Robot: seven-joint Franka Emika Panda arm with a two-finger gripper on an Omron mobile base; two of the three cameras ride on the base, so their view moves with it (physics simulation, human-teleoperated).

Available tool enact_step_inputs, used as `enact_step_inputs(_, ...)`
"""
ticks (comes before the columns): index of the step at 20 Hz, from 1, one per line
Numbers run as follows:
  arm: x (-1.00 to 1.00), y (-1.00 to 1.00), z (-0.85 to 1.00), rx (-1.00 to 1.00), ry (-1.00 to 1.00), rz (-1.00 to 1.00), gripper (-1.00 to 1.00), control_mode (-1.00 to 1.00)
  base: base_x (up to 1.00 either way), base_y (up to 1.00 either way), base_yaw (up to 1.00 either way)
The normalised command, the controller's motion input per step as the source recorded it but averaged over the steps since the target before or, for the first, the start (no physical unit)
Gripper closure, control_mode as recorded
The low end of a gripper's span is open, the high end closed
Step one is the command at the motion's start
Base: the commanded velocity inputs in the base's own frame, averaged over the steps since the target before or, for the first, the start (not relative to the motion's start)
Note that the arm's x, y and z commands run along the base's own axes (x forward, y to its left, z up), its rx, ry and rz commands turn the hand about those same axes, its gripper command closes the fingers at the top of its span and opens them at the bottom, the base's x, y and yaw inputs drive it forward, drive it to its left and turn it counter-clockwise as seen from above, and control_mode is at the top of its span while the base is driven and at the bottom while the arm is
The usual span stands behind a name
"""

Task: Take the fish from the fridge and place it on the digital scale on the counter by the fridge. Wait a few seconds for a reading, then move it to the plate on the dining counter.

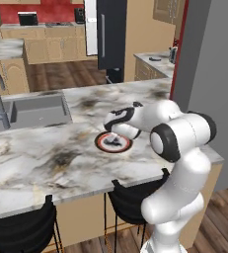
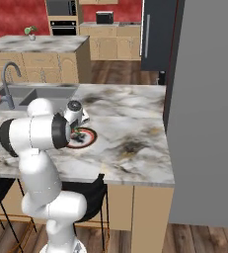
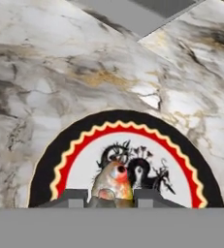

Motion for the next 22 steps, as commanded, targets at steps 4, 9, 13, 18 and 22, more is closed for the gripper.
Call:
enact_step_inputs(4, 0.54, 0.04, -0.46, 0.00, 0.00, 0.12, 1.00, -1.00, 0.00, 0.00, 0.00)
enact_step_inputs(9, 0.54, 0.04, -0.34, 0.00, 0.00, 0.10, 1.00, -1.00, 0.00, 0.00, 0.00)
enact_step_inputs(13, 0.40, 0.06, -0.33, 0.00, 0.00, 0.08, 1.00, -1.00, 0.00, 0.00, 0.00)
enact_step_inputs(18, 0.27, 0.17, -0.18, 0.00, 0.00, 0.06, 1.00, -1.00, 0.00, 0.00, 0.00)
enact_step_inputs(22, 0.38, 0.27, 0.00, 0.00, 0.00, 0.03, 1.00, -1.00, 0.00, 0.00, 0.00)
